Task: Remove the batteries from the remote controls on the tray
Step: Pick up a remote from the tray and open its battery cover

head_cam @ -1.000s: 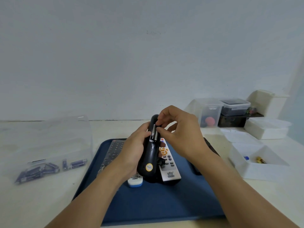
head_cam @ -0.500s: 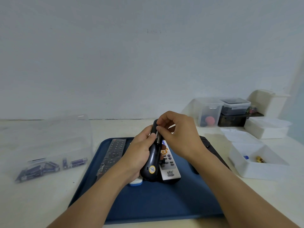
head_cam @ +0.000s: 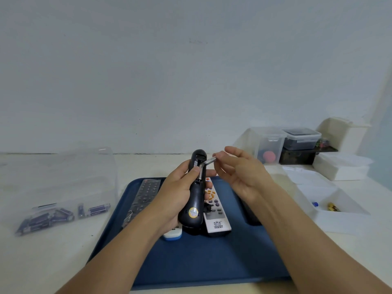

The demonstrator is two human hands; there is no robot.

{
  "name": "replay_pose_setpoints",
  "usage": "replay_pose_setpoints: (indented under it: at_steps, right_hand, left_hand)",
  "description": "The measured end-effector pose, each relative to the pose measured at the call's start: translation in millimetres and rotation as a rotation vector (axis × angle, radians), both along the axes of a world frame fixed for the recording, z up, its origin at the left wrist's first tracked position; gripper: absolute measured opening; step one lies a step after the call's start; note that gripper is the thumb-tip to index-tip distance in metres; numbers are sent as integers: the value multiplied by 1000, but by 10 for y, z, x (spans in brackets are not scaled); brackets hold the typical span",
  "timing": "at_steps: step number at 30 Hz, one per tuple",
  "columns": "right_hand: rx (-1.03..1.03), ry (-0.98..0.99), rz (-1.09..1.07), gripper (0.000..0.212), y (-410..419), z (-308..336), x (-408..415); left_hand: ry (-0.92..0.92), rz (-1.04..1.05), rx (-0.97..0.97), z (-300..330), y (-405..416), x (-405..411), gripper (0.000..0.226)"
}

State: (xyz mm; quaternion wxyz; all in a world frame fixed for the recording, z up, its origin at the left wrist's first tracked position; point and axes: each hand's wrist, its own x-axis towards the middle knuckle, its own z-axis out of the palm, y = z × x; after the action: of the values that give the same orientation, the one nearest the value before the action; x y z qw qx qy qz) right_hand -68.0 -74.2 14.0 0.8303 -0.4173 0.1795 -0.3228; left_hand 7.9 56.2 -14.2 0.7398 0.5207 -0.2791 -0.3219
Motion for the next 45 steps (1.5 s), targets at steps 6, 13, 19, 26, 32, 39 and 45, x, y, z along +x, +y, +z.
replay_pose_setpoints:
  at_steps: [6, 13, 19, 26, 32, 39, 45]
  right_hand:
    - [569, -57, 179, 25, -207, -54, 31]
    - [20, 243, 88, 29, -233, -59, 31]
    - [-741, 351, 161, 26, -27, 35, -99]
    - [-578, 329, 102, 26, -172, -14, -67]
    - [-690, 497, 367, 40, 139, -87, 13]
    - [-989, 466, 46, 38, 223, -62, 1]
    - [-1215, 136, -266, 15, 224, -83, -6]
  left_hand:
    - [9, -45, 30, 6, 8, 10, 21]
    - [-57, -63, 78, -9, 12, 26, 22]
    - [-79, -125, 171, 59, 70, 48, 26]
    - [544, -194, -260, 228, 304, 350, 72]
    - [-4, -49, -87, 75, 76, 181, 34]
    - [106, -79, -142, 44, 39, 146, 36]
    - [110, -57, -171, 47, 6, 119, 35]
